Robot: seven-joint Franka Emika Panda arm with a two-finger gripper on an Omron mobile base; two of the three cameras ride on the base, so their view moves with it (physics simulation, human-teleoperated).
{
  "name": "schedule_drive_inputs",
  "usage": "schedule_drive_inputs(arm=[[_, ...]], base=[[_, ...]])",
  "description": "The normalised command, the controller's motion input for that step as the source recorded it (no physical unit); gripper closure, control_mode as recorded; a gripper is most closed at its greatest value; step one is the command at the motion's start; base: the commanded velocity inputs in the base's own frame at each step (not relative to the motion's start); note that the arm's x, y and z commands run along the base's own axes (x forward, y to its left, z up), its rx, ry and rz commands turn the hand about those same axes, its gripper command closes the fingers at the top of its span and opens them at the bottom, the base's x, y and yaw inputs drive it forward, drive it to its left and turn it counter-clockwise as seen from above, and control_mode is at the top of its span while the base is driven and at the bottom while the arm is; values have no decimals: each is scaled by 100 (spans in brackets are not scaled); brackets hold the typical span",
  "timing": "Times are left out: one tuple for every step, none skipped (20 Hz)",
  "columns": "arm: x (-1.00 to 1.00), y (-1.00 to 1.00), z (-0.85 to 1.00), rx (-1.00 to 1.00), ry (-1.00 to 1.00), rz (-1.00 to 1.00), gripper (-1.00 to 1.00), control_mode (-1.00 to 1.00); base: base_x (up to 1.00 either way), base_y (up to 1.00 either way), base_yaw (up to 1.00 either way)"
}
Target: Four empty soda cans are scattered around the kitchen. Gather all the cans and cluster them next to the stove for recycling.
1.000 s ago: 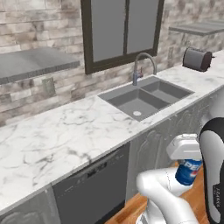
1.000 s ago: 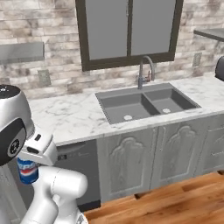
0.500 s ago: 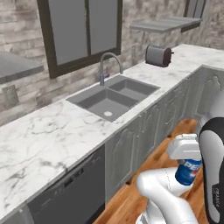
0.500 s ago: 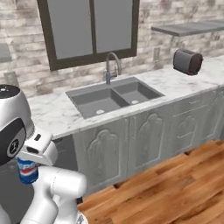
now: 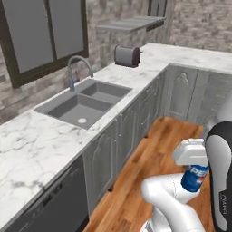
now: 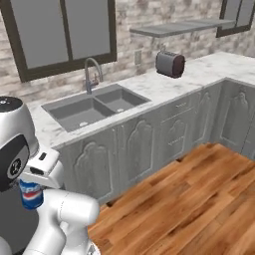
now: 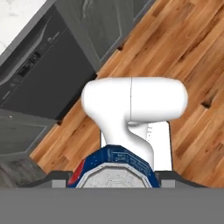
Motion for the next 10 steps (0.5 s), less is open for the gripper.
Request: schedule_drive_inputs(arm=[[0, 0, 0, 0, 0, 0, 100, 100], [0, 0, 0, 0, 0, 0, 100, 100], [0, 0, 0, 0, 0, 0, 100, 100], [0, 0, 0, 0, 0, 0, 100, 100], [0, 0, 0, 0, 0, 0, 100, 100], [0, 0, 0, 0, 0, 0, 100, 100], [0, 0, 0, 0, 0, 0, 100, 100], [0, 0, 0, 0, 0, 0, 100, 100], [0, 0, 0, 0, 0, 0, 100, 100], [0, 0, 0, 0, 0, 0, 100, 100]], base=[[-15, -40, -39], [-11, -35, -39], [-8, -32, -40], [-4, -29, -41], [-2, -29, -41], [-1, -29, -41], [-1, -32, -42], [0, -35, -42], [0, -38, -43], [0, -39, -44]])
